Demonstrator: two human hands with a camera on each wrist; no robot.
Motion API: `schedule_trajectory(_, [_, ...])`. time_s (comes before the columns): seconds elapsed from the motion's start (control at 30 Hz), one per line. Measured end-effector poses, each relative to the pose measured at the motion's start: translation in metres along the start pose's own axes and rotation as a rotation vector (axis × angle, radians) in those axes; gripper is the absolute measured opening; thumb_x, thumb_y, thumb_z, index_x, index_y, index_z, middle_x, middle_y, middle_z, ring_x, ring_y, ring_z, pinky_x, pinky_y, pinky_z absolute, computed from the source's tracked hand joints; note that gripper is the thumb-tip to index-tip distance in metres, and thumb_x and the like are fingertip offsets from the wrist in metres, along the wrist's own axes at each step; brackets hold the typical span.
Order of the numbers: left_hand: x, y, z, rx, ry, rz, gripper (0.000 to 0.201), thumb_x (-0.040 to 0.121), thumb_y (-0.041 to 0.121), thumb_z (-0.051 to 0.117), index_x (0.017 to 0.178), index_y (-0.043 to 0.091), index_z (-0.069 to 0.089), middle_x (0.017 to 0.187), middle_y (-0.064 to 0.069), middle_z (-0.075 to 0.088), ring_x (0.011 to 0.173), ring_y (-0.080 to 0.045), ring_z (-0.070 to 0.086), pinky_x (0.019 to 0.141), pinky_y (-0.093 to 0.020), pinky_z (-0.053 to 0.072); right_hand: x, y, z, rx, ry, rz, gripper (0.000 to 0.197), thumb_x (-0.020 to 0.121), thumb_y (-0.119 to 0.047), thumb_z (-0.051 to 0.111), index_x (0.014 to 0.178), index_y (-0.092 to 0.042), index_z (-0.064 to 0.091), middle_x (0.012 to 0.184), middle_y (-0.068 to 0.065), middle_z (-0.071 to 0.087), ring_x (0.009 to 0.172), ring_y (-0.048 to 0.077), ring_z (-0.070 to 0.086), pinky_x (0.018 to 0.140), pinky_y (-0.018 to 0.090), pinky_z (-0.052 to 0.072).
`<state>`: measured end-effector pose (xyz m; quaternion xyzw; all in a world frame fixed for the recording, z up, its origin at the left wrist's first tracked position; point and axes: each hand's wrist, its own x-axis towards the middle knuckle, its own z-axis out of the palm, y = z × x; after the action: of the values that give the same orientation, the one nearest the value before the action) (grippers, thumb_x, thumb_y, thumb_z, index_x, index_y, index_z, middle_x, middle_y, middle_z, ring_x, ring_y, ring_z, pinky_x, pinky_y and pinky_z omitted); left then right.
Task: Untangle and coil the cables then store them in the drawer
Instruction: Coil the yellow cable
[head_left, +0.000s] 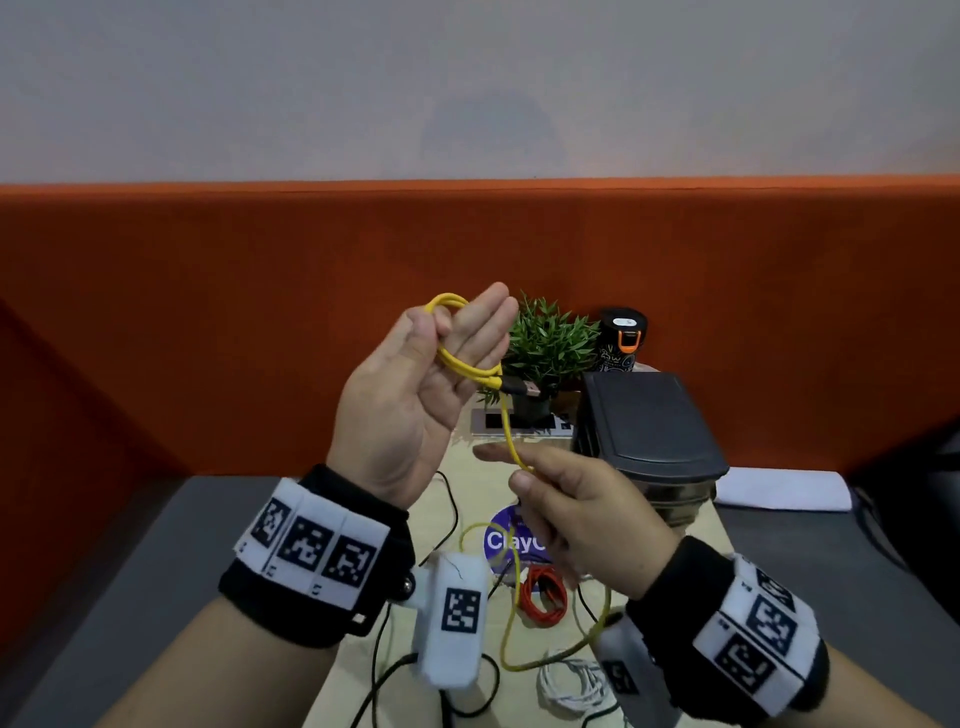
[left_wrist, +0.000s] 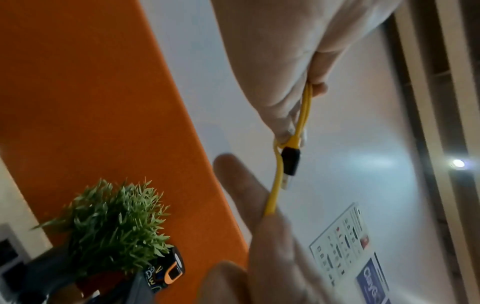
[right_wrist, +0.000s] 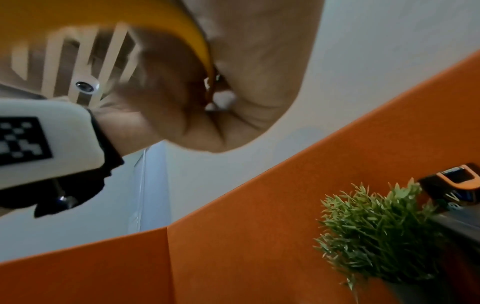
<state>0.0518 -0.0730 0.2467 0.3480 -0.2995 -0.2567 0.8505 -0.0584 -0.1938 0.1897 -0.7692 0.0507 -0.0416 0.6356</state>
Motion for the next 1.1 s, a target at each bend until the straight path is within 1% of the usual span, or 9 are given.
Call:
schedule_trajectory(0.07, [-0.002, -0.008, -0.001, 0.195, -0.005, 0.056, 0.026, 0.1, 0.027, 0.028, 0.087, 0.008, 0.041, 0.132, -0.015, 0.057, 0.124, -0.024, 0.054, 0.105, -0.035, 0.042, -0.001, -0.002, 0.003, -0.066, -0.01, -0.029, 0.033, 0.1, -0.02, 0.045, 0.117, -0.042, 0.062, 0.046, -0.013, 0.031, 0.041, 0.004, 0.029, 0.043, 0.014, 0.026])
schedule_trajectory(0.2, [-0.007, -0.022, -0.005, 0.747, -0.079, 0.161, 0.017, 0.099, 0.026, 0.034, 0.093, 0.018, 0.048, 0.121, 0.001, 0.065, 0.116, -0.012, 0.059, 0.098, -0.023, 0.044, -0.005, -0.012, 0.001, -0.25, 0.001, -0.085, 0.023, 0.095, -0.026, 0.054, 0.112, -0.036, 0.065, 0.058, -0.023, 0.056, 0.058, -0.003, 0.05, 0.057, 0.01, 0.034])
schedule_trajectory(0.3, [-0.012, -0.025, -0.011, 1.033, -0.145, 0.129, 0.018, 0.1, 0.027, 0.036, 0.094, 0.017, 0.049, 0.088, 0.009, 0.07, 0.086, -0.005, 0.066, 0.076, -0.019, 0.048, -0.007, -0.019, -0.006, -0.343, 0.085, -0.184, 0.009, 0.09, -0.031, 0.062, 0.091, -0.034, 0.07, 0.068, -0.001, 0.063, 0.061, 0.015, 0.054, 0.058, 0.029, 0.042])
schedule_trajectory(0.4, [-0.014, -0.023, -0.016, 1.139, -0.19, 0.086, 0.022, 0.097, 0.031, 0.038, 0.092, 0.016, 0.053, 0.063, 0.002, 0.056, 0.057, -0.009, 0.054, 0.056, -0.03, 0.044, -0.004, -0.022, -0.02, -0.478, 0.217, -0.293, 0.009, 0.085, -0.035, 0.067, 0.077, -0.031, 0.068, 0.055, -0.003, 0.051, 0.049, 0.009, 0.041, 0.048, 0.023, 0.033])
schedule_trajectory(0.53, [-0.012, -0.022, -0.012, 1.097, -0.274, 0.033, 0.028, 0.097, 0.03, 0.037, 0.084, 0.013, 0.055, 0.054, 0.01, 0.045, 0.049, -0.003, 0.039, 0.051, -0.016, 0.03, -0.001, -0.035, -0.034, -0.522, 0.303, -0.414, 0.007, 0.082, -0.034, 0.07, 0.085, -0.028, 0.072, 0.073, -0.005, 0.067, 0.068, 0.011, 0.06, 0.061, 0.031, 0.049])
schedule_trajectory(0.8, [-0.016, -0.016, -0.009, 0.862, -0.365, -0.239, 0.025, 0.091, 0.03, 0.045, 0.089, 0.013, 0.063, 0.057, 0.013, 0.04, 0.053, -0.007, 0.034, 0.052, -0.016, 0.029, 0.007, -0.04, -0.043, -0.555, 0.451, -0.648, 0.006, 0.084, -0.021, 0.067, 0.088, -0.022, 0.069, 0.082, -0.004, 0.055, 0.079, 0.004, 0.052, 0.068, 0.012, 0.038])
schedule_trajectory(0.9, [-0.018, -0.015, -0.003, 0.569, -0.34, -0.245, 0.025, 0.094, 0.022, 0.039, 0.089, 0.006, 0.058, 0.051, 0.008, 0.036, 0.046, -0.009, 0.03, 0.046, -0.018, 0.026, 0.016, -0.033, -0.044, -0.466, 0.481, -0.638, 0.009, 0.086, -0.025, 0.066, 0.094, -0.025, 0.071, 0.082, -0.003, 0.058, 0.078, 0.006, 0.054, 0.067, 0.014, 0.039])
schedule_trajectory(1.0, [-0.017, -0.017, 0.002, 0.285, -0.282, -0.209, 0.025, 0.096, 0.02, 0.033, 0.089, 0.002, 0.05, 0.049, 0.003, 0.043, 0.04, -0.011, 0.033, 0.047, -0.029, 0.022, 0.02, -0.021, -0.034, -0.417, 0.414, -0.596, 0.031, 0.094, -0.017, 0.054, 0.122, -0.027, 0.062, 0.085, -0.008, 0.06, 0.075, 0.002, 0.054, 0.066, 0.009, 0.039])
schedule_trajectory(1.1, [-0.013, -0.014, 0.004, 0.108, -0.205, -0.131, 0.022, 0.095, 0.024, 0.035, 0.089, 0.005, 0.045, 0.063, -0.008, 0.062, 0.05, -0.021, 0.057, 0.055, -0.03, 0.045, 0.019, -0.005, -0.02, -0.412, 0.303, -0.366, 0.059, 0.095, -0.007, 0.044, 0.14, -0.044, 0.037, 0.091, -0.012, 0.066, 0.072, 0.001, 0.059, 0.064, 0.016, 0.047])
